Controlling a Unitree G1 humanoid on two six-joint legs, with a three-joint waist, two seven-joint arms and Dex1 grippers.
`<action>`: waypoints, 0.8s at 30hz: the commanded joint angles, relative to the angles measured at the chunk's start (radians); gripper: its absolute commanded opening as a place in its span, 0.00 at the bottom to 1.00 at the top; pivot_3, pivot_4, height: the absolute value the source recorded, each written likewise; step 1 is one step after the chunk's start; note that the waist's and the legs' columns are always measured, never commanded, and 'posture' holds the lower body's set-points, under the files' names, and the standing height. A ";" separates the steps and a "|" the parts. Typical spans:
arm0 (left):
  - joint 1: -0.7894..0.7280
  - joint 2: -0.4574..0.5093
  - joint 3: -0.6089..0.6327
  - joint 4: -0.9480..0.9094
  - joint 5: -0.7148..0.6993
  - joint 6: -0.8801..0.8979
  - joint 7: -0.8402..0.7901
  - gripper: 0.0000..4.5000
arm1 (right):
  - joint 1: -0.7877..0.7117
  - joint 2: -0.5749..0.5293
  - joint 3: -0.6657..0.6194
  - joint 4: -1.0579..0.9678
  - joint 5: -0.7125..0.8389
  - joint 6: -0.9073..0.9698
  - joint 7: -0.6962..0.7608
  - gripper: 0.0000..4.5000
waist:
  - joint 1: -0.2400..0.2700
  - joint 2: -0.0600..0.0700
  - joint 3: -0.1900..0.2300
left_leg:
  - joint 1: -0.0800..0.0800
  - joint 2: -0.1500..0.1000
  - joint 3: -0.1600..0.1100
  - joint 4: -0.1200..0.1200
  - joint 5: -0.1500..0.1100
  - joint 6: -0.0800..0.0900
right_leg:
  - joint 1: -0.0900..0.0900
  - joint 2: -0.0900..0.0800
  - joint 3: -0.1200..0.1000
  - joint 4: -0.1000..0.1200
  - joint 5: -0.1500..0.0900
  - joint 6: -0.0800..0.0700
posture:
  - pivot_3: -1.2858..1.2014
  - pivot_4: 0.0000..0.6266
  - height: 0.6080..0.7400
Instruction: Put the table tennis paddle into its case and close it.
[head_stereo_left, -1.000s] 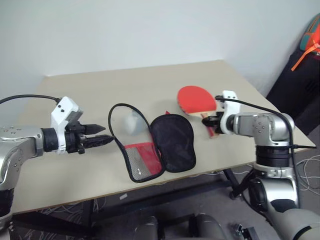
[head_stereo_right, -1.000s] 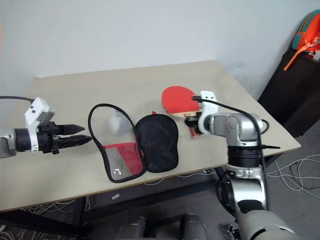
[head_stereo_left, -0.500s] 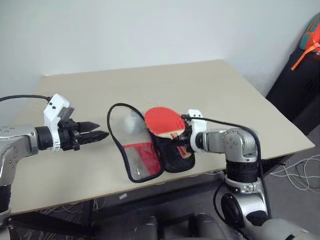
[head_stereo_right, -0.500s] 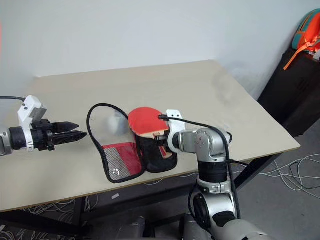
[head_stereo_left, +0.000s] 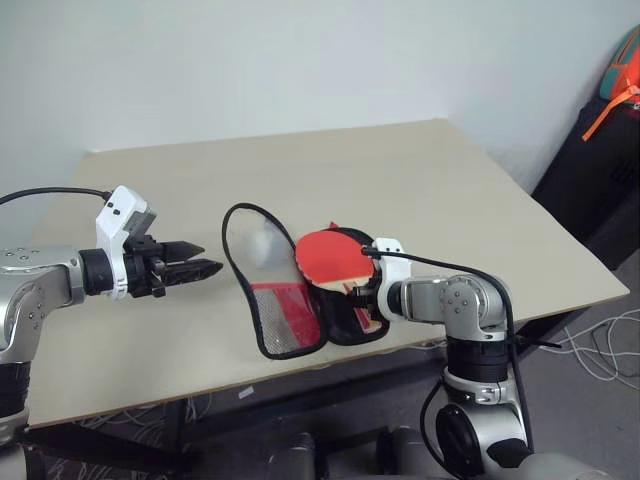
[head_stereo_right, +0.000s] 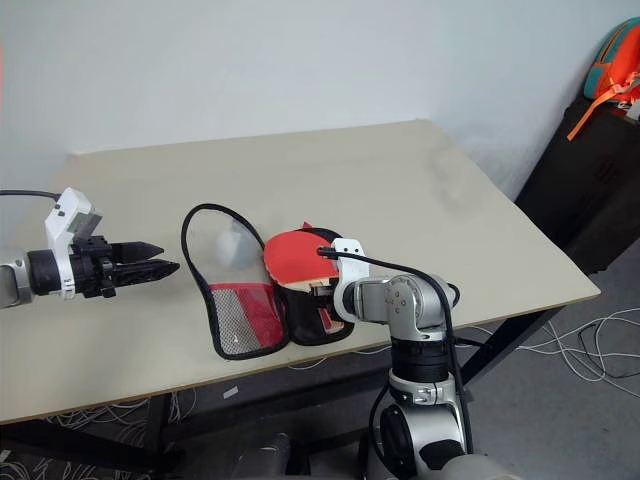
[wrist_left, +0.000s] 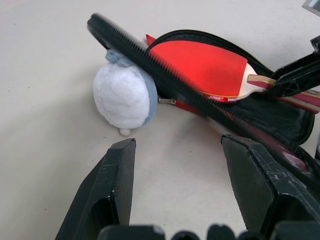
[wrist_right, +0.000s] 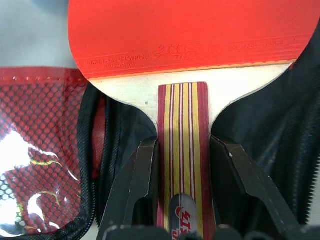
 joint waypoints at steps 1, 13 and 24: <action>-0.034 0.003 -0.003 0.012 0.010 -0.029 -0.007 0.64 | -0.021 -0.017 -0.042 -0.056 -0.003 0.007 -0.038 0.26 | 0.000 0.000 0.000 | 0.000 0.000 0.000 0.000 0.000 0.000 | 0.000 0.000 0.000 0.000 0.000 0.000 | 0.52 0.00 0.88; -0.053 0.002 -0.042 0.047 0.031 -0.062 -0.025 0.64 | 0.006 -0.014 -0.085 -0.062 -0.028 0.007 -0.090 0.26 | 0.000 0.000 0.000 | 0.000 0.000 -0.001 0.000 0.000 0.000 | 0.000 0.000 0.000 0.000 0.000 0.000 | 0.52 0.00 0.88; -0.053 -0.009 -0.054 0.042 0.034 -0.066 -0.026 0.64 | -0.051 0.012 -0.113 -0.060 -0.072 -0.012 -0.096 0.26 | 0.000 0.000 0.000 | 0.000 0.000 -0.001 0.000 0.000 0.000 | 0.001 0.000 0.000 0.000 0.000 0.000 | 0.52 0.00 0.88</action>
